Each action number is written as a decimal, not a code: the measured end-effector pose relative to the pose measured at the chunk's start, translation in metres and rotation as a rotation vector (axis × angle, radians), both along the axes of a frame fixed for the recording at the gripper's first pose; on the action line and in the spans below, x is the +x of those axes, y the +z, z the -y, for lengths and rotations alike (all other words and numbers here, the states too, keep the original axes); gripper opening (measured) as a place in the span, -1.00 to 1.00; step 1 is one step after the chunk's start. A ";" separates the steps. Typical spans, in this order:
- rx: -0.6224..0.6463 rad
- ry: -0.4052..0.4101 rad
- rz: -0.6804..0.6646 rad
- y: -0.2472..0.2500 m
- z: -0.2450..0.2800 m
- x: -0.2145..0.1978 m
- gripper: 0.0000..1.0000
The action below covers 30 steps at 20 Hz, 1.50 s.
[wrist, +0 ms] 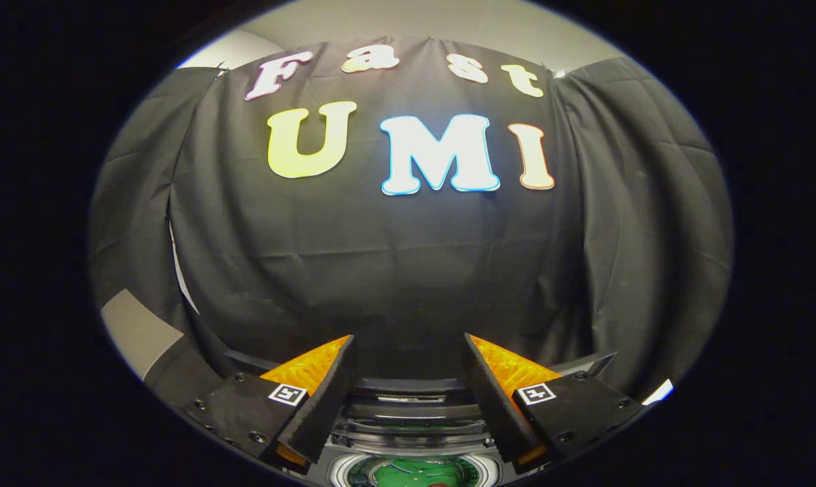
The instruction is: Put the clothes into the washing machine and then close the washing machine lid.
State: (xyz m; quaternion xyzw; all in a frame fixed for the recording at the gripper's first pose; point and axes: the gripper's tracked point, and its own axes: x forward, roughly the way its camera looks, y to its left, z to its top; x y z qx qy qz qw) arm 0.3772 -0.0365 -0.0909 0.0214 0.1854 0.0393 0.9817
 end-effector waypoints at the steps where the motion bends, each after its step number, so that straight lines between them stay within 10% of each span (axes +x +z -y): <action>1: 0.021 -0.007 0.013 0.002 0.000 -0.001 0.94; 30: 0.026 0.003 0.016 -0.009 0.002 -0.112 0.94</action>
